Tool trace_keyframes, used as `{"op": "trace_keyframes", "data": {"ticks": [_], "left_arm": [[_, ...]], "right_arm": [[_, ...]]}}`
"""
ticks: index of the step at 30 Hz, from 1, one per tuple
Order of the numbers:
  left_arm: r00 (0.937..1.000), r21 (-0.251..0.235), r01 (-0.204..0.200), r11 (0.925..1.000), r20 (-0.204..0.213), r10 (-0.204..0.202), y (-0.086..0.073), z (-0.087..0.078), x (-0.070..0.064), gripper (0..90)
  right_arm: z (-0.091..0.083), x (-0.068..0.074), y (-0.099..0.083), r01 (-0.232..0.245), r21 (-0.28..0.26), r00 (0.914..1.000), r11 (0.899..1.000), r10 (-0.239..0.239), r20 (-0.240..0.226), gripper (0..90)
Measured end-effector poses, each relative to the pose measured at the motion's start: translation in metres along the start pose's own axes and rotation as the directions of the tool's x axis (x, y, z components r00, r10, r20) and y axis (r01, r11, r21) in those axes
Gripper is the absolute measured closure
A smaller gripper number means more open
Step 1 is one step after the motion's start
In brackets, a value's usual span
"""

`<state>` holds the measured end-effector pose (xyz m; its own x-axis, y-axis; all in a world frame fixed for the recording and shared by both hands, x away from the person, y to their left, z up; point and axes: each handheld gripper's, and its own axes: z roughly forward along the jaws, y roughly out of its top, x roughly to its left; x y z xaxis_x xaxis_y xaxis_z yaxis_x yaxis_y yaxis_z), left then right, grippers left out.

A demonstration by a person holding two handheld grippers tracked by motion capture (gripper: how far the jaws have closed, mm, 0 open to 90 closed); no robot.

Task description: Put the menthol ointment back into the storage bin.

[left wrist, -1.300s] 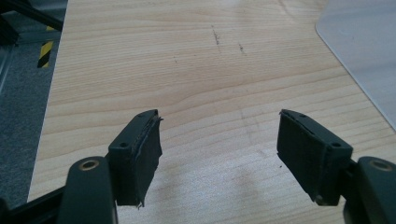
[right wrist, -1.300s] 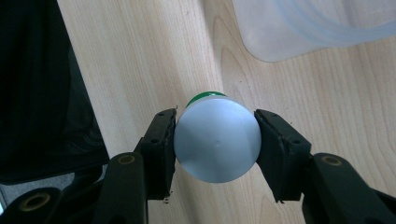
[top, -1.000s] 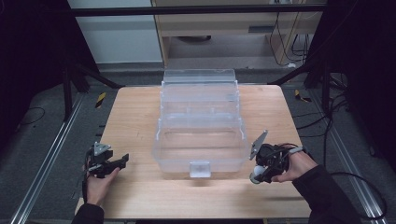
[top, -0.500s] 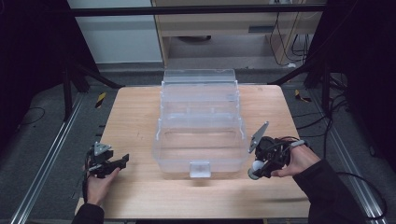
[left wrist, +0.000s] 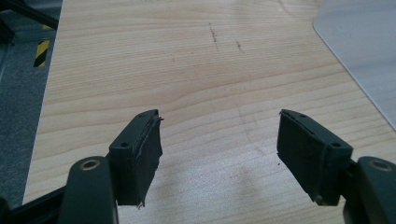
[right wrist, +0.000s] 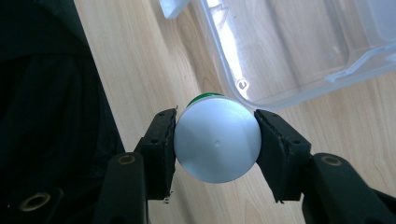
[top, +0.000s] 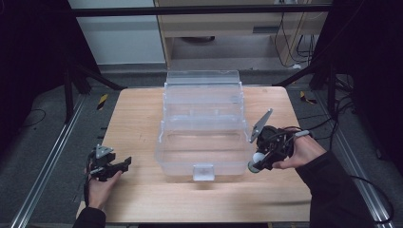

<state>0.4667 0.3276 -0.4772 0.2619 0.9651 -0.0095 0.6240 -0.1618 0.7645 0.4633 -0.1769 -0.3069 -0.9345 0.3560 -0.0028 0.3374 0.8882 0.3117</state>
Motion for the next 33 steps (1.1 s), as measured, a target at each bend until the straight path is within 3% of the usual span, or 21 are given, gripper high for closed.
{"op": "trace_keyframes", "data": {"ticks": [15, 28, 33], "left_arm": [[1.0, -0.003, 0.002, 1.0, 0.0, -0.002, 0.0, 0.0, 0.001, 30.3], [1.0, -0.004, 0.003, 1.0, -0.001, -0.003, 0.0, 0.0, 0.001, 30.4], [1.0, -0.004, 0.004, 1.0, -0.001, -0.004, 0.0, 0.0, 0.001, 30.5]], "right_arm": [[-0.013, -0.011, 0.025, -0.008, -0.038, 0.9998, 0.999, 0.008, 0.02, 50.5], [-0.003, -0.029, 0.041, -0.006, -0.083, 0.9992, 0.997, 0.01, 0.038, 50.5], [0.005, -0.034, 0.046, -0.016, -0.067, 0.9988, 0.998, 0.019, 0.046, 50.6]]}}
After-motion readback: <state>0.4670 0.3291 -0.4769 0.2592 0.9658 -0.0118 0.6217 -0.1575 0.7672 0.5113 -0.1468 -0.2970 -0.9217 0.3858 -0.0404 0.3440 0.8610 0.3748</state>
